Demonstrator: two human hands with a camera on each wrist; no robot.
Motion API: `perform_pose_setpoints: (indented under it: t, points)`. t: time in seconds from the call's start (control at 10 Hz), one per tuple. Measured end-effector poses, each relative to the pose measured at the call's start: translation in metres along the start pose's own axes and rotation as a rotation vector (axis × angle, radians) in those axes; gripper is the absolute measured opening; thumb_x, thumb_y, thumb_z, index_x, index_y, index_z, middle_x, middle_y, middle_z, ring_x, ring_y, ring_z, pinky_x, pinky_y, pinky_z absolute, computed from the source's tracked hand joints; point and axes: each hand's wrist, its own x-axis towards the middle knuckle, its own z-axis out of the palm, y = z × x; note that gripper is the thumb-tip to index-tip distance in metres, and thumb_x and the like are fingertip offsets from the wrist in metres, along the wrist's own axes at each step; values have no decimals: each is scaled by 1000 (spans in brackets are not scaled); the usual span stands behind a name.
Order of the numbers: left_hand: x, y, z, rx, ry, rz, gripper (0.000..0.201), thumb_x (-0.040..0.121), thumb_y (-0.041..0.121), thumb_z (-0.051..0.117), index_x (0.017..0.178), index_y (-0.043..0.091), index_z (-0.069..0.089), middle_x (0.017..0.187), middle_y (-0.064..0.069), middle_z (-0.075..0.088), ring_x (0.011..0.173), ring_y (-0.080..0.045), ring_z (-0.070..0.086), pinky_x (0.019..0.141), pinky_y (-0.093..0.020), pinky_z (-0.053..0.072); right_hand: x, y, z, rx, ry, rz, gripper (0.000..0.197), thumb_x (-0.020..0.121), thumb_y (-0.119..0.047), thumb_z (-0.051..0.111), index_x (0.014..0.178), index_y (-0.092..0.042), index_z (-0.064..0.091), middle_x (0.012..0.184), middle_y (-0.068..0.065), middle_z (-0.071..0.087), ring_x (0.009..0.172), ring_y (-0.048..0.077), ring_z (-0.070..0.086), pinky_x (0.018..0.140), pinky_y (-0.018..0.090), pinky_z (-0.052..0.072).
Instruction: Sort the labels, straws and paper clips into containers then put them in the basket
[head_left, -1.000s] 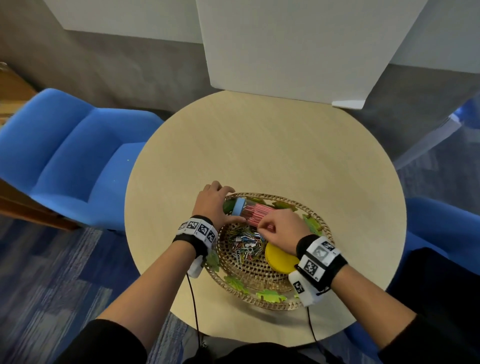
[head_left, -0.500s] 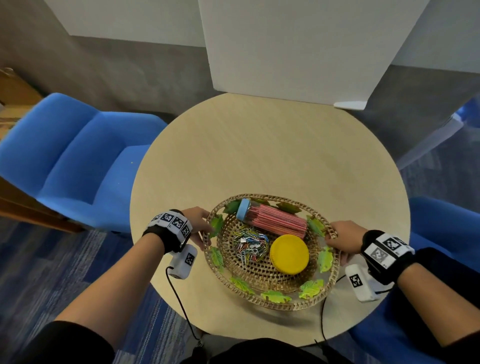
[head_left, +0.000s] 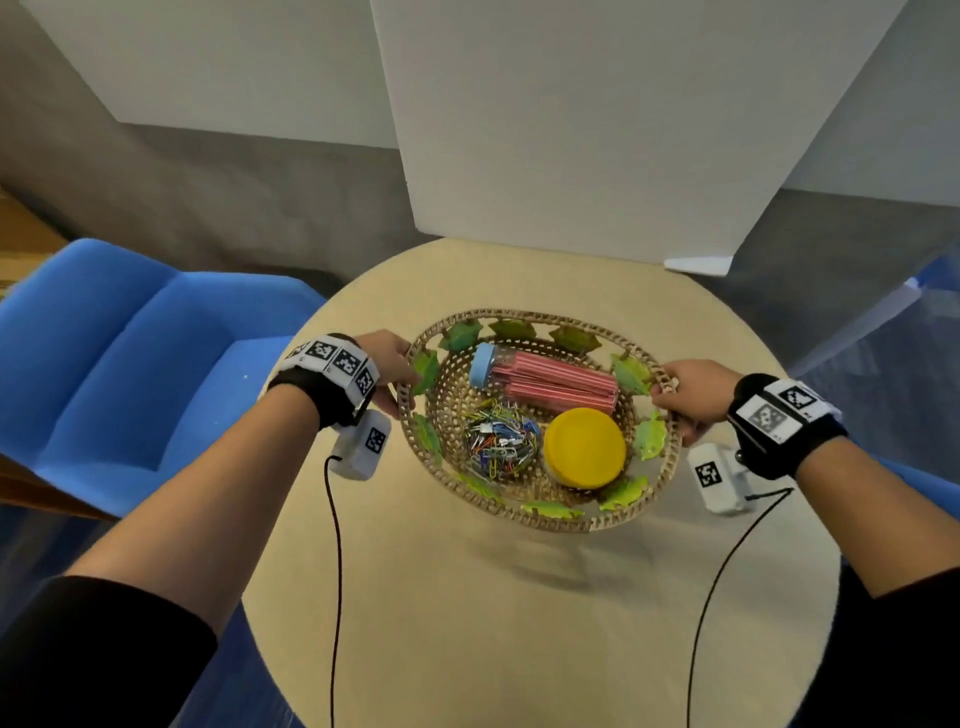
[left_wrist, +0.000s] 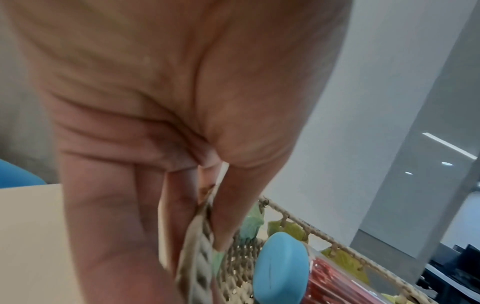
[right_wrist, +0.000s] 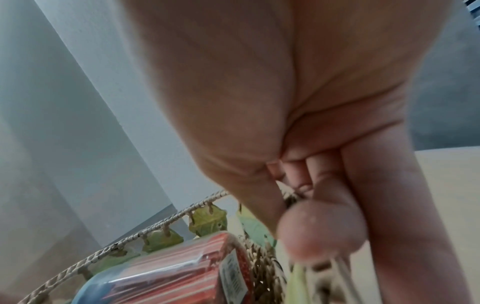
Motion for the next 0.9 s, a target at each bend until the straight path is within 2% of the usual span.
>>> perform_pose_setpoints:
  t: [0.1, 0.2, 0.3, 0.4, 0.5, 0.6, 0.7, 0.8, 0.9]
  points:
    - [39, 29, -14, -4, 91, 26, 44, 93, 5, 61, 135, 2, 49, 108, -24, 66, 52, -24, 67, 40, -30, 54, 37, -14, -28, 45, 84, 36, 4, 99, -12, 52, 100, -9, 55, 81, 21, 68, 50, 28, 67, 41, 31, 54]
    - [79, 48, -17, 41, 194, 68, 26, 96, 9, 55, 121, 6, 55, 89, -17, 67, 60, -26, 65, 51, -34, 57, 75, -24, -50, 36, 153, 73, 10, 99, -11, 53, 105, -3, 54, 83, 21, 65, 53, 30, 67, 42, 36, 56]
    - [133, 53, -16, 166, 268, 107, 29, 95, 22, 51, 122, 12, 53, 94, -12, 69, 81, -32, 69, 77, -47, 59, 116, -27, -64, 5, 197, 123, 21, 100, -12, 53, 117, -1, 50, 104, 24, 62, 66, 38, 71, 58, 50, 61]
    - [160, 63, -13, 240, 306, 130, 43, 99, 27, 44, 140, 17, 40, 119, -13, 63, 99, -34, 64, 88, -46, 53, 150, -25, -75, -14, 239, 145, 25, 98, -12, 53, 121, -1, 50, 113, 23, 59, 68, 39, 72, 63, 53, 60]
    - [164, 74, -7, 258, 264, 119, 55, 98, 13, 43, 150, 20, 26, 129, -16, 57, 108, -35, 60, 88, -42, 50, 197, -4, -81, -110, 306, 142, 14, 91, -14, 56, 104, -11, 53, 102, 15, 63, 72, 33, 72, 64, 46, 61]
    - [180, 72, -3, 220, 270, 118, 62, 97, 8, 42, 153, 24, 20, 129, -18, 57, 103, -35, 60, 84, -42, 52, 203, -10, -82, -221, 352, 151, 13, 88, -20, 53, 100, -16, 57, 107, 13, 68, 86, 32, 67, 73, 36, 55]
    - [183, 69, 0, 144, 286, 146, 64, 96, 4, 43, 152, 26, 23, 130, -17, 57, 102, -36, 61, 77, -39, 53, 196, -22, -75, -199, 365, 161, 31, 98, -14, 50, 127, -4, 54, 123, 20, 63, 105, 36, 63, 84, 37, 53]
    - [184, 68, 1, 129, 295, 157, 62, 97, 3, 44, 152, 25, 26, 128, -16, 58, 102, -36, 62, 75, -37, 50, 197, -20, -68, -163, 399, 154, 38, 98, -15, 50, 134, -4, 50, 128, 22, 60, 111, 37, 61, 88, 39, 52]
    - [177, 70, -9, 161, 340, 214, 59, 96, 11, 52, 150, 19, 31, 134, -13, 54, 113, -32, 58, 88, -38, 49, 191, -16, -73, -73, 374, 120, 45, 95, -17, 58, 138, -10, 47, 128, 20, 59, 96, 36, 67, 84, 44, 57]
